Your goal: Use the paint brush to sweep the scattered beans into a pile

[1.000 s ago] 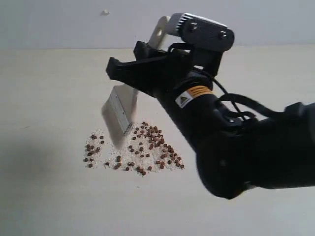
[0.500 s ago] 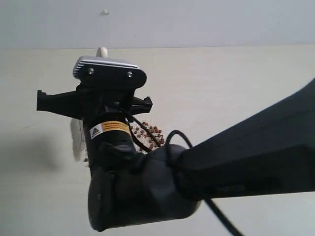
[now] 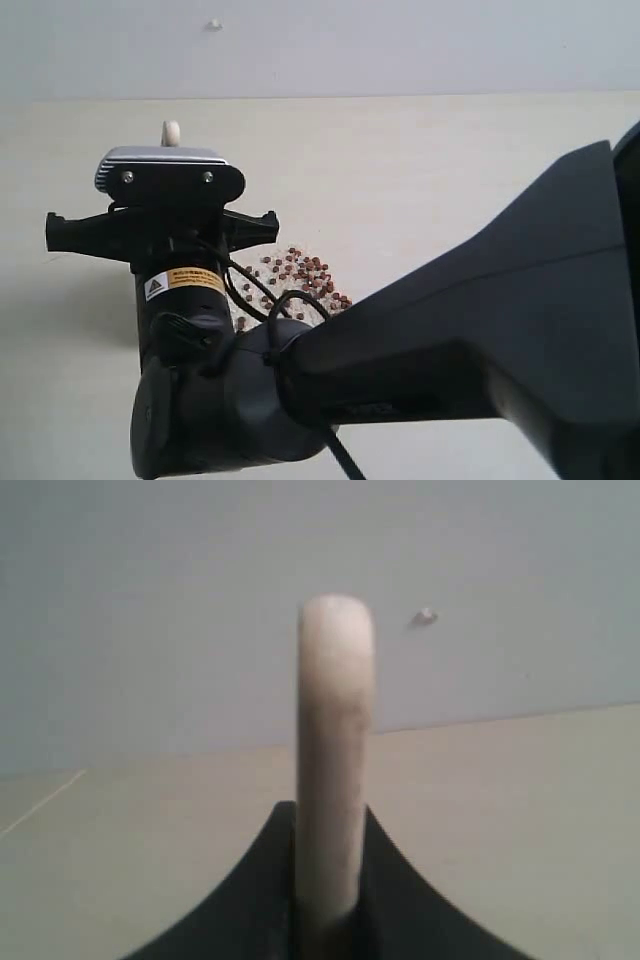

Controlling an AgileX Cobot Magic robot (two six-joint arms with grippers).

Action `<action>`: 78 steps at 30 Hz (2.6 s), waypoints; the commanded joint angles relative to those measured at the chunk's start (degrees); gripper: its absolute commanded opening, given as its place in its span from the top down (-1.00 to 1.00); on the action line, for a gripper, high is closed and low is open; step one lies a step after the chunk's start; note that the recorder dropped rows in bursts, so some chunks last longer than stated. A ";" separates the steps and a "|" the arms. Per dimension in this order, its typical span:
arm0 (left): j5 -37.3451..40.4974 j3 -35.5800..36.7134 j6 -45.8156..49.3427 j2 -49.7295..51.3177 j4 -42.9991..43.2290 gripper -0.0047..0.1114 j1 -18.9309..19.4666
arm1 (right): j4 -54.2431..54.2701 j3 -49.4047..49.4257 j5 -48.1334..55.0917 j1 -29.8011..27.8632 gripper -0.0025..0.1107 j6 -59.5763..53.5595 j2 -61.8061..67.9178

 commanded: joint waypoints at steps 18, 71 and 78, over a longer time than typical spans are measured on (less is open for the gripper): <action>-0.10 -0.09 0.14 -0.37 0.05 0.92 0.08 | 15.64 -0.47 -0.10 0.10 0.96 -21.71 0.07; -0.10 -0.09 0.14 -0.37 0.05 0.92 0.08 | -5.39 -0.47 12.88 -10.66 0.96 12.70 -1.24; -0.10 -0.09 0.14 -0.37 0.05 0.92 0.08 | -1.80 -0.47 12.56 -10.66 0.96 11.82 0.74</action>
